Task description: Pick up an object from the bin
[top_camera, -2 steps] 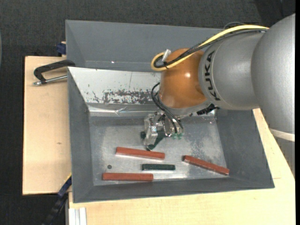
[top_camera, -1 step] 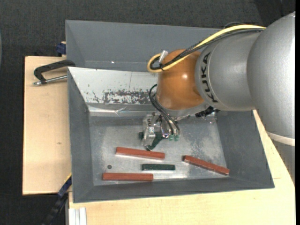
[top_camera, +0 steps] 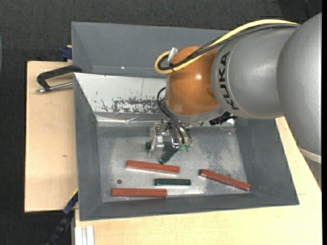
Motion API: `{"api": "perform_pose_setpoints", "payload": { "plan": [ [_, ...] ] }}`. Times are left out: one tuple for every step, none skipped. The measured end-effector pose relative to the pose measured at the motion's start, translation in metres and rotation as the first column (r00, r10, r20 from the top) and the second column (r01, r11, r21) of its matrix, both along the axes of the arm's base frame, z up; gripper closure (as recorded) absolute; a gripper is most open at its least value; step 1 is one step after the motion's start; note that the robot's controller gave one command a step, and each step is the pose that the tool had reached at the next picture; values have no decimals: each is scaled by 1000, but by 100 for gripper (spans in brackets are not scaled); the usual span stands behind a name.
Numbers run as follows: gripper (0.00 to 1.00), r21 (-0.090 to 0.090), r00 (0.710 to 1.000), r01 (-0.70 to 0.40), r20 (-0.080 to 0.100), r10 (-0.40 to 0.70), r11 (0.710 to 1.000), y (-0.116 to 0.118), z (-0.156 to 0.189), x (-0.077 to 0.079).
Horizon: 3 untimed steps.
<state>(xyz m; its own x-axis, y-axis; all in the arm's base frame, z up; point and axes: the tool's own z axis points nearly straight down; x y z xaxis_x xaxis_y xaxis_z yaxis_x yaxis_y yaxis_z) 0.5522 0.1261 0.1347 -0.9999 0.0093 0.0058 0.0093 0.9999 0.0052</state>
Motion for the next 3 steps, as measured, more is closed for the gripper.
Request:
{"api": "perform_pose_setpoints", "payload": {
  "plan": [
    [100, -2, 1000, 12, 17, -12, 1000, -8, 32, 6],
    [100, -4, 1000, 26, 7, -25, 1000, -15, 28, 2],
    [100, -4, 999, 50, 5, -50, 999, -16, 88, -14]
  ]
}}
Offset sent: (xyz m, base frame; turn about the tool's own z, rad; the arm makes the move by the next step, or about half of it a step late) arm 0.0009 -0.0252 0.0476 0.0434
